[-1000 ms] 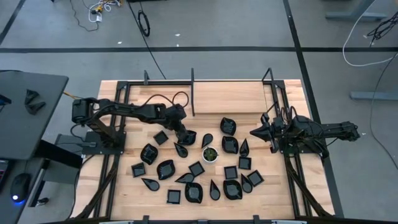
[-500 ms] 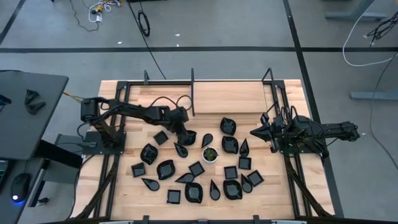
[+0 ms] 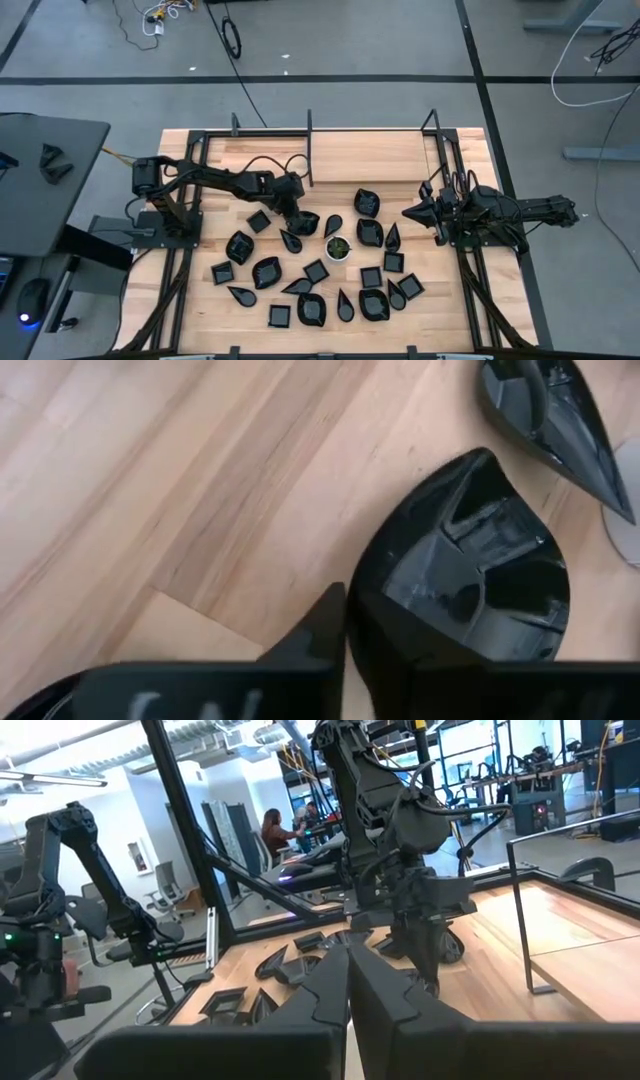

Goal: Pick & Place Mini shaped plates
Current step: Put the leaf shaped plate on the shelf

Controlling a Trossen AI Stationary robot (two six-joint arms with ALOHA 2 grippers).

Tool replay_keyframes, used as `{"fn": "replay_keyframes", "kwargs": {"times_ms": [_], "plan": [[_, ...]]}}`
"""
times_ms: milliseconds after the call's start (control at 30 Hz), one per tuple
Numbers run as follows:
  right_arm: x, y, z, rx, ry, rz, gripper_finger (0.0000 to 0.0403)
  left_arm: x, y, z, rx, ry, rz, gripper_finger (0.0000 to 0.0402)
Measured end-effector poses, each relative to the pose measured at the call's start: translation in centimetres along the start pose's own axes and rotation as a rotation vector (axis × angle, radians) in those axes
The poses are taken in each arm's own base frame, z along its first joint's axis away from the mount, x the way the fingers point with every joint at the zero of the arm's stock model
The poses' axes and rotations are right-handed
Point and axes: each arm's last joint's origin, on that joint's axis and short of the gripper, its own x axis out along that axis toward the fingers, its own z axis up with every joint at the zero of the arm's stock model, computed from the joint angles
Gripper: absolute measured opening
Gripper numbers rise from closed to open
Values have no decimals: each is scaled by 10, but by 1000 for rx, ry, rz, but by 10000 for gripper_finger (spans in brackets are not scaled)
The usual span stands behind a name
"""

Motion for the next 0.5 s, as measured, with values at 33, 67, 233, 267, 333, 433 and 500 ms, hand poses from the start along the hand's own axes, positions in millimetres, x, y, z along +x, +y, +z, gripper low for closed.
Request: {"fn": "replay_keyframes", "kwargs": {"times_ms": [33,67,233,267,333,433,500], "plan": [[0,0,0,0,0,-1,17,0,0,0,-3,0,-9,9],[0,0,0,0,0,0,17,0,-1,0,-7,0,-18,7],[0,0,0,49,1,1,17,-2,-3,1,-46,13,-72,6],[0,0,0,87,2,1,17,-3,-4,2,-56,17,-88,5],[0,0,0,196,-3,3,17,-8,-8,7,-78,11,-125,4],[0,0,3,387,-34,2,17,-19,-16,17,-83,-19,-180,3],[0,1,6,498,-65,5,17,-28,-23,23,-72,-40,-200,3]]}}
